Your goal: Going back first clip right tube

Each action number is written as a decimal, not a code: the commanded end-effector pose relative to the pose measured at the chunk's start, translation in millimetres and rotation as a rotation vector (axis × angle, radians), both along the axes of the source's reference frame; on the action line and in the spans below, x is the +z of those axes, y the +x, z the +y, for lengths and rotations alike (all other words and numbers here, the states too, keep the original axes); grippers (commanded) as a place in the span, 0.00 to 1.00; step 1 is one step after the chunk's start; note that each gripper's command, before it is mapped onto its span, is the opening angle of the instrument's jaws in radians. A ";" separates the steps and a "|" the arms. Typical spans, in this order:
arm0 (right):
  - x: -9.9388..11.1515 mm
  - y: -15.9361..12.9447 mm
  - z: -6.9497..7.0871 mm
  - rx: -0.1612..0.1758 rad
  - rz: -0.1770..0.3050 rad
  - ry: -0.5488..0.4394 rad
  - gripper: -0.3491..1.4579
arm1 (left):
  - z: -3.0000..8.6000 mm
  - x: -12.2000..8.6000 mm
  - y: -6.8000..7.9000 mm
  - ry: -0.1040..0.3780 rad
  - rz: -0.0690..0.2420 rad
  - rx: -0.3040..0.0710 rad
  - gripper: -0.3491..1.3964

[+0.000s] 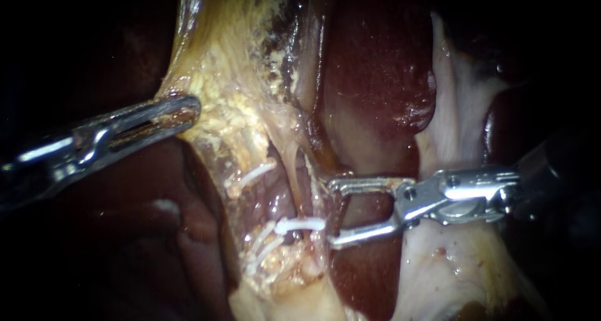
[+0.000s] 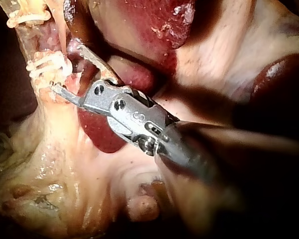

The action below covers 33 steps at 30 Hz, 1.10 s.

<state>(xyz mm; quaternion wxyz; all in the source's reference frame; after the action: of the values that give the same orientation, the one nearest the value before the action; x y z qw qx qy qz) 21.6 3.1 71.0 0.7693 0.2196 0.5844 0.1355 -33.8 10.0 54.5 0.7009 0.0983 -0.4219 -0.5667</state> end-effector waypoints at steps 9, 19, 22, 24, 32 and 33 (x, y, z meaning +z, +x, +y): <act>-2.3 -1.7 2.1 0.014 0.017 -0.058 0.52 | -0.3 0.7 -0.3 -0.004 0.001 -0.001 0.00; -2.4 -1.8 2.0 0.006 0.023 -0.086 0.52 | -2.3 8.2 -3.5 0.018 0.042 0.040 0.00; -2.4 -1.8 2.0 0.006 0.023 -0.086 0.52 | -2.0 9.1 -4.8 0.022 0.040 0.046 0.00; -2.4 -1.8 2.0 0.006 0.023 -0.086 0.52 | -1.9 9.2 -5.4 0.023 0.039 0.046 0.00; -2.5 -1.6 2.0 0.009 0.028 -0.091 0.52 | -1.8 9.3 -6.1 0.025 0.036 0.047 0.00; -2.5 -1.6 2.0 0.009 0.028 -0.091 0.52 | -1.8 9.3 -6.0 0.025 0.036 0.048 0.00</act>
<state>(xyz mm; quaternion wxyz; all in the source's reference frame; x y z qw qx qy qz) 19.9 5.2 68.4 0.7699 0.1836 0.6014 0.1088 -39.8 8.2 63.8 0.7204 0.1066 -0.3997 -0.5567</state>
